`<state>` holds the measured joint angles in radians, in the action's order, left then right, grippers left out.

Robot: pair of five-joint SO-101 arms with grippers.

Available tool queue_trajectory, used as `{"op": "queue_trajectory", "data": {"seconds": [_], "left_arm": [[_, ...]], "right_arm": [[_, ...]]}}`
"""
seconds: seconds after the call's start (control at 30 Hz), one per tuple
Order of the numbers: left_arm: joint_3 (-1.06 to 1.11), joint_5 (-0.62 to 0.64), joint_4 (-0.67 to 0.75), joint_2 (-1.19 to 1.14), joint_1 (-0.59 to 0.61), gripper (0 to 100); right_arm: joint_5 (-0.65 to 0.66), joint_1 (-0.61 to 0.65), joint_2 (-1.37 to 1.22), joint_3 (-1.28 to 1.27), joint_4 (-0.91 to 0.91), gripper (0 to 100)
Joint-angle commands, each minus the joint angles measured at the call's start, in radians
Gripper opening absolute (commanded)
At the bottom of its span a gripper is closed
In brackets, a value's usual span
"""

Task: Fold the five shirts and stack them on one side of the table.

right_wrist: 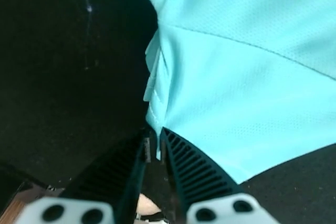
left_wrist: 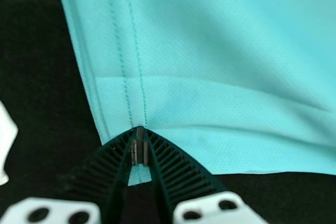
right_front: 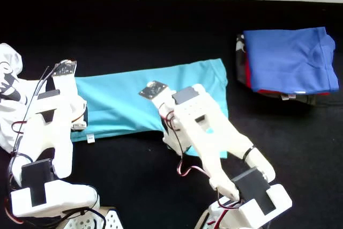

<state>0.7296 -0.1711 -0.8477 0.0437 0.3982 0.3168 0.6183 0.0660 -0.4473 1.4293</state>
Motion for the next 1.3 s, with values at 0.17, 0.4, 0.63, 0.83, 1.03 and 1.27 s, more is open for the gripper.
{"op": "queue_trajectory", "data": {"seconds": [0.17, 0.4, 0.63, 0.83, 1.03, 1.27], "left_arm": [[-0.005, 0.006, -0.002, -0.007, -0.013, 1], [-0.005, 0.006, 0.000, -0.008, -0.013, 1], [-0.005, 0.006, 0.014, -0.010, -0.013, 1], [-0.005, 0.006, 0.014, -0.012, -0.013, 1], [-0.005, 0.006, 0.014, -0.013, -0.013, 1], [-0.005, 0.006, 0.014, -0.013, -0.013, 1]], "right_arm": [[0.009, 0.010, 0.028, 0.047, -0.030, 24.6], [0.049, -0.036, 0.030, 0.008, 0.005, 24.8], [0.215, -0.048, 0.028, -0.114, -0.053, 26.1], [0.215, -0.114, 0.005, -0.120, -0.154, 31.3], [0.215, -0.111, -0.150, -0.110, -0.154, 31.3], [0.215, -0.128, -0.249, -0.021, -0.159, 29.1]]}}
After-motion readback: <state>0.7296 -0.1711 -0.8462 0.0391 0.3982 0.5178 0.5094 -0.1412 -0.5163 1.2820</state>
